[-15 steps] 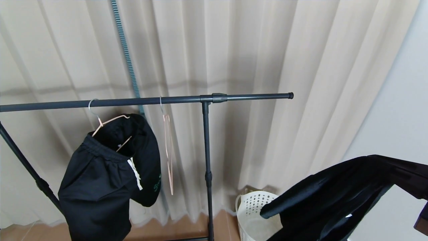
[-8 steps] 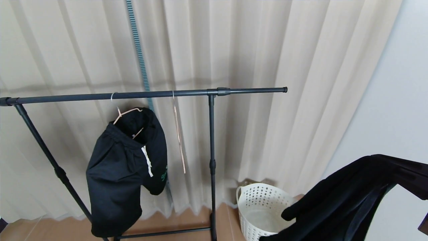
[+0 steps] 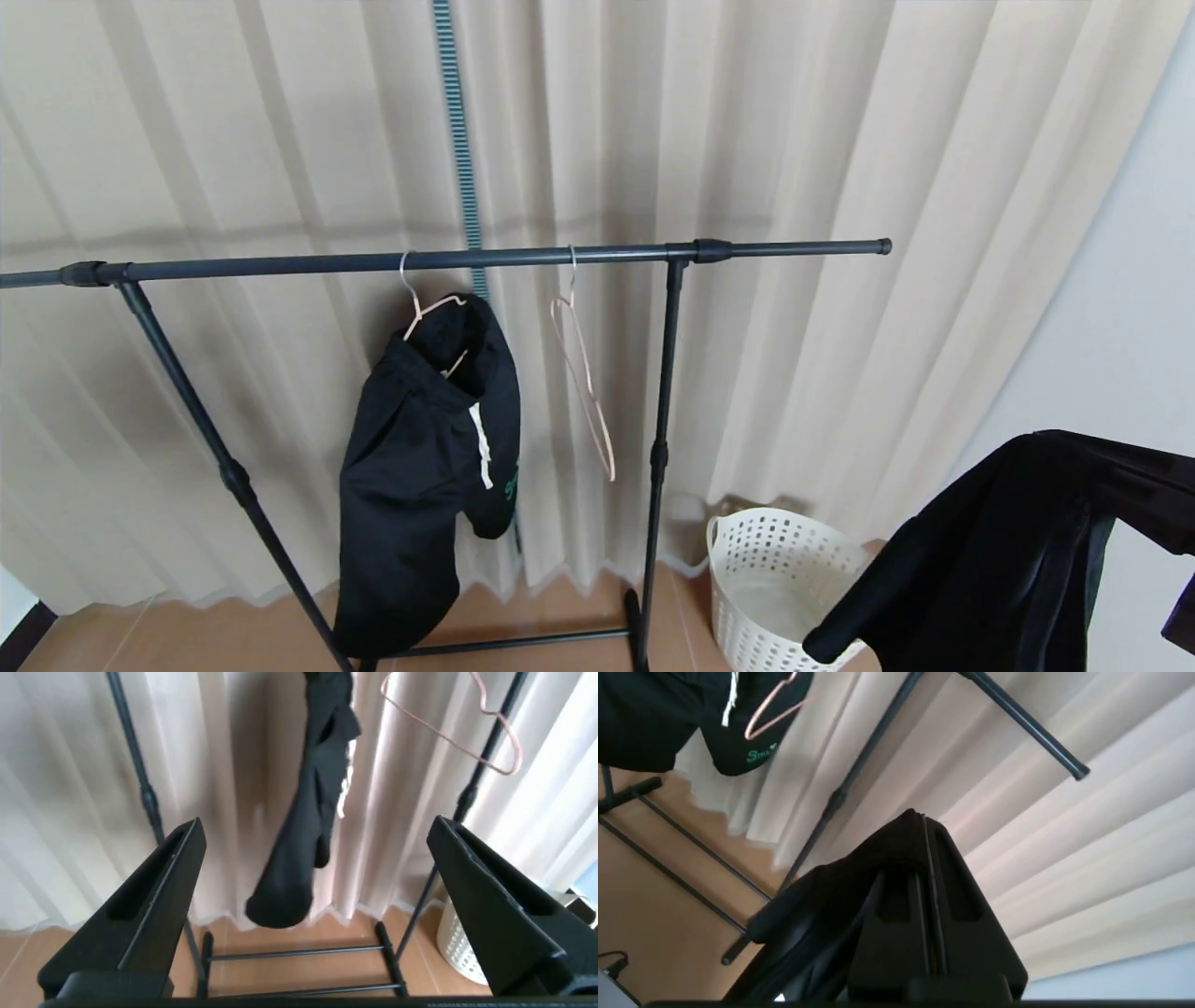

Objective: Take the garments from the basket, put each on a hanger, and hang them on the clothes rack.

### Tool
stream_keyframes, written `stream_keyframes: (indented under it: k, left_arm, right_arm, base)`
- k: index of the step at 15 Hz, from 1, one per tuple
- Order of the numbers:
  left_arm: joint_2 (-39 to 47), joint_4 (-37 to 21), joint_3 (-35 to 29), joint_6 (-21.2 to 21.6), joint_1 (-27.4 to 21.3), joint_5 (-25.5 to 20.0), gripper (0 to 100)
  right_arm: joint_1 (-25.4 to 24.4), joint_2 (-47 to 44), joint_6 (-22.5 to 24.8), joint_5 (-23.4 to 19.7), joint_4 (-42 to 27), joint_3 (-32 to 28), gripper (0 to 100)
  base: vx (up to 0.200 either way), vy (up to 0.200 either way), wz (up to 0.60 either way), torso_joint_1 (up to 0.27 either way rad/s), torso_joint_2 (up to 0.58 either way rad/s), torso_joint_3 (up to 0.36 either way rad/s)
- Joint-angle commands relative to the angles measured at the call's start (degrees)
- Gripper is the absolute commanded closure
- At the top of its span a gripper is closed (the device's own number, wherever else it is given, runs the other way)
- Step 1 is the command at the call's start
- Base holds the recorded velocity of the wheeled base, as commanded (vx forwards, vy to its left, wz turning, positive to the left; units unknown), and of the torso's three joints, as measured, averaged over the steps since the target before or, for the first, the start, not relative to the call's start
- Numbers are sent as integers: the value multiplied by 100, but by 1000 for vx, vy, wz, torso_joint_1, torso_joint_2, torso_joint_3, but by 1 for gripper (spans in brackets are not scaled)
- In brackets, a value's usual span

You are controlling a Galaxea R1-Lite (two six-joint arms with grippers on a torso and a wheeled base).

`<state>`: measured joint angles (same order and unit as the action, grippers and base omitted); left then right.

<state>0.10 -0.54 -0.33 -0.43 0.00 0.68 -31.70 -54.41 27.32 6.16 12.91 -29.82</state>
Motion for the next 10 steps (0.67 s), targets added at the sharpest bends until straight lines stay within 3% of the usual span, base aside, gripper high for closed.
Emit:
stream_keyframes:
  k: [1, 5, 8, 10]
  left_arm:
    - [-1, 1, -2, -1, -9, 2, 0]
    - [-1, 1, -2, -10, 0, 2, 0]
    - [-1, 1, -2, -10, 0, 2, 0]
    - [-1, 1, -2, -10, 0, 2, 0]
  right_arm:
    - [-3, -9, 1, 0, 1, 2, 100]
    - [-3, -9, 1, 0, -8, 2, 100]
    - [-3, -9, 1, 0, -8, 2, 100]
    - [-3, -9, 1, 0, 1, 2, 100]
  base:
    - [-200, 0, 0, 12, 2, -2]
    - [-200, 0, 0, 0, 6, 5]
    - [0, 200, 0, -2, 1, -1]
    - [0, 0, 0, 0, 0, 0]
